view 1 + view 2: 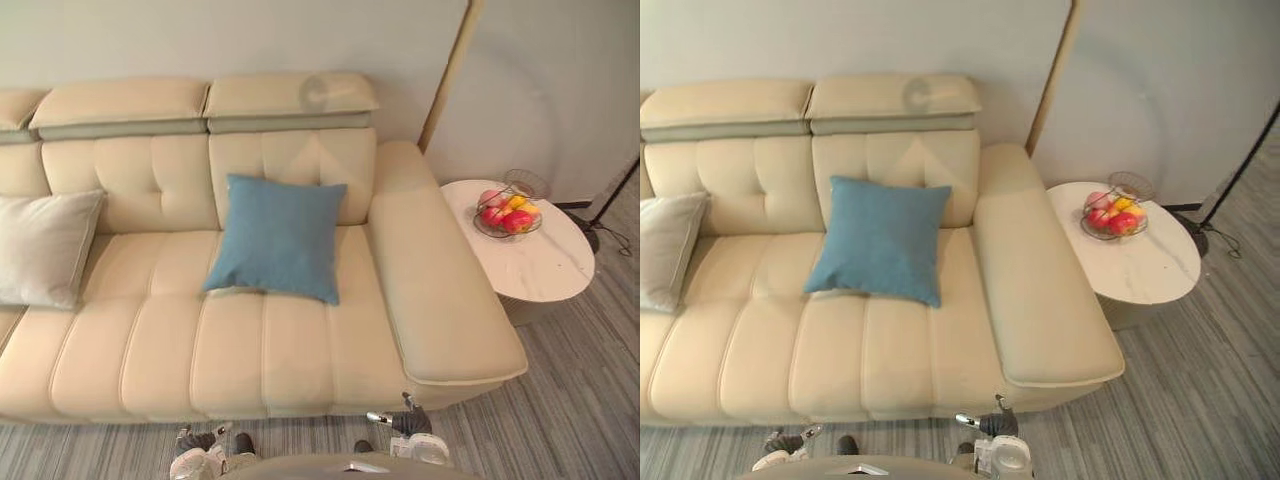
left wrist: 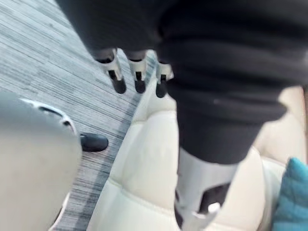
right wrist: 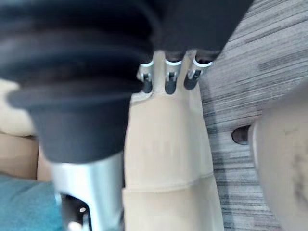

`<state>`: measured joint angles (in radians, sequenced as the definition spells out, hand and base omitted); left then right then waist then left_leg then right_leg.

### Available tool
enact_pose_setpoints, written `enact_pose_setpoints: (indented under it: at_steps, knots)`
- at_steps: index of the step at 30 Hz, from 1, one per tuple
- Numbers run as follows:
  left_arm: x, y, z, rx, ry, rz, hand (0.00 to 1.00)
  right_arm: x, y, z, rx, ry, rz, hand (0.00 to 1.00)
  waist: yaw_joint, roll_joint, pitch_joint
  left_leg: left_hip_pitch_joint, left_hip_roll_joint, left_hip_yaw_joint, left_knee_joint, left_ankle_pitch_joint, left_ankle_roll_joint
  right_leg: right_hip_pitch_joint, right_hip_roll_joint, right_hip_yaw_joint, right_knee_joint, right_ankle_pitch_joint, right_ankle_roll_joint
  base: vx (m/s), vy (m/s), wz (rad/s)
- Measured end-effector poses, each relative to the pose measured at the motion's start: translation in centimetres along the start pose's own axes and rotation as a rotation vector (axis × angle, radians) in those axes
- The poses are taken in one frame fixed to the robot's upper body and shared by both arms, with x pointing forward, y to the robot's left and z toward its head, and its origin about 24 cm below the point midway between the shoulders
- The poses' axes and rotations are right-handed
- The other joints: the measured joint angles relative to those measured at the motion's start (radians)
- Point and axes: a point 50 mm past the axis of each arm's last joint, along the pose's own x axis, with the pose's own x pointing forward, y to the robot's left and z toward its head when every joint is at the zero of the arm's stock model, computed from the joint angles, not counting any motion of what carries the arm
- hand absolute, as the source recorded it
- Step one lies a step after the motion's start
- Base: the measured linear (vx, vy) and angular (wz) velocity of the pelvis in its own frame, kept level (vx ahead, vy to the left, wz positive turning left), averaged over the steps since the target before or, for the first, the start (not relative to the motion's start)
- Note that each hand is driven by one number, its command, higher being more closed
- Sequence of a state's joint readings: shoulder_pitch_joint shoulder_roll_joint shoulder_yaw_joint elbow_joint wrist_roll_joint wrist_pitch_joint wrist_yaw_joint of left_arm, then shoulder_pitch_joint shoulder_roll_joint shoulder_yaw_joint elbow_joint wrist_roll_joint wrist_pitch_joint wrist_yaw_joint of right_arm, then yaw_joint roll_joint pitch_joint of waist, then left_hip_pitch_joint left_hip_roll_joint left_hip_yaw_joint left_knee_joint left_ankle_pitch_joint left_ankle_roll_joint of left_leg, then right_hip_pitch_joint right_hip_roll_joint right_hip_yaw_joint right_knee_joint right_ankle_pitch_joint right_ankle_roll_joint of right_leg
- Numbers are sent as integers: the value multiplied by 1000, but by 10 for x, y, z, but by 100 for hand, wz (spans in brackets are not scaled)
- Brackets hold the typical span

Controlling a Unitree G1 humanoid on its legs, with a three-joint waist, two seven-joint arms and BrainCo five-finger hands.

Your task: Pick up cushions and gather them together orderly.

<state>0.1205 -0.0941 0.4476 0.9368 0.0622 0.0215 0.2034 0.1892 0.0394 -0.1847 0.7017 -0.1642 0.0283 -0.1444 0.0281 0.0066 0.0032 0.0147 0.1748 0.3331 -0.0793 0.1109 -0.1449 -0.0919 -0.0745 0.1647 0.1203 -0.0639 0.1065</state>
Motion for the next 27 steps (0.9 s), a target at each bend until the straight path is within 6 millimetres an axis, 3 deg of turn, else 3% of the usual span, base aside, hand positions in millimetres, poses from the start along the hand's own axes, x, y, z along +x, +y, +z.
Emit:
enact_pose_setpoints:
  at_steps: [4,6,8,9,10,11,12,13,14,15,16,17,18,20,21,23,24,25,27]
  knots:
    - [2,-1,5,52,-15,-13,0,4,3,3,3,9,9,0,8,-22,15,26,0,41,1,-9,1,1,6,40,-3,27,5,-5,10,-38]
    - [5,1,19,75,-62,-5,0,5,11,2,-21,24,36,0,21,-51,34,8,2,49,38,-29,9,-37,11,26,37,54,3,-54,-10,-47]
    - [4,-5,38,54,-132,-8,0,9,15,17,-44,-21,48,0,34,-40,87,-60,58,37,151,-60,49,-78,10,-111,115,75,-49,-138,-61,-26]
    - [3,-7,50,39,-173,-2,0,9,20,19,-47,-25,57,0,27,-65,101,-88,54,23,201,-63,48,-161,-34,-216,450,-65,-90,-154,-91,21]
    - [3,-6,53,41,-185,5,0,8,21,18,-52,-21,61,0,24,-79,103,-94,48,10,214,-63,48,-164,-55,-238,545,-88,-88,-174,-121,64]
    - [2,-5,59,41,-213,18,0,7,24,7,-58,18,70,0,31,-110,104,-119,27,-24,259,-71,50,-151,-95,-274,650,-85,-59,-152,-70,52]
    - [2,-5,61,30,-219,24,0,8,24,7,-54,28,63,0,38,-113,102,-146,30,-39,276,-82,48,-150,-79,-310,610,-80,-28,-227,-40,29]
    - [0,-8,47,13,-179,31,0,11,19,11,-59,19,46,0,60,-53,72,-186,60,-62,257,-81,62,-71,-30,-311,440,-112,9,-237,-20,-25]
    - [-1,-10,48,-12,-183,35,0,12,17,14,-67,9,40,0,81,-56,83,-190,65,-46,249,-52,69,-65,-31,-311,480,-147,23,-231,-44,-22]
    - [-1,-5,54,-23,-203,57,0,13,24,19,-55,1,54,0,82,-79,97,-217,37,-37,263,-16,71,-8,-59,-323,475,-244,-14,-223,-135,-27]
    - [0,-4,55,-21,-205,62,0,15,26,24,-59,-9,60,0,91,-84,108,-255,32,-31,283,-10,74,32,-52,-344,336,-305,-21,-238,-130,0]
    - [-1,-12,51,-16,-185,42,0,18,22,34,-67,-38,49,0,79,-18,132,-281,70,-53,296,1,81,39,-6,-369,301,-256,-35,-384,-109,-14]
    - [-3,-16,46,-10,-175,28,0,19,21,37,-78,-50,46,0,81,15,147,-286,88,-55,259,12,51,21,11,-366,275,-244,-48,-379,-35,3]
    - [-3,-13,44,-21,-175,43,0,16,20,29,-86,-29,35,0,75,22,152,-260,79,-28,196,-2,26,11,3,-367,278,-229,-61,-310,-8,5]
    - [-3,-12,45,-25,-175,47,0,15,20,26,-86,-21,33,0,76,7,159,-260,79,-15,197,-13,19,6,-10,-369,278,-220,-75,-214,47,-7]
    - [-3,-9,46,-27,-180,55,0,16,18,27,-95,-25,24,0,76,0,156,-263,70,-8,325,-32,53,-12,-46,-365,275,-193,-78,-157,101,-30]
    - [-3,-12,44,-27,-173,44,0,16,15,26,-101,-24,15,0,63,-3,157,-254,52,-31,462,-121,90,-16,-61,-352,262,-175,-70,-142,192,-40]
    - [-3,-10,39,-23,-159,47,0,16,16,27,-101,-27,16,0,53,-2,155,-232,48,-64,511,-215,86,-24,-61,-328,251,-157,-56,-120,226,-43]
    - [-3,-9,37,-27,-153,41,0,16,16,26,-101,-23,17,0,51,-3,155,-226,47,-97,557,-278,68,-32,-60,-304,251,-145,-39,-44,192,-47]
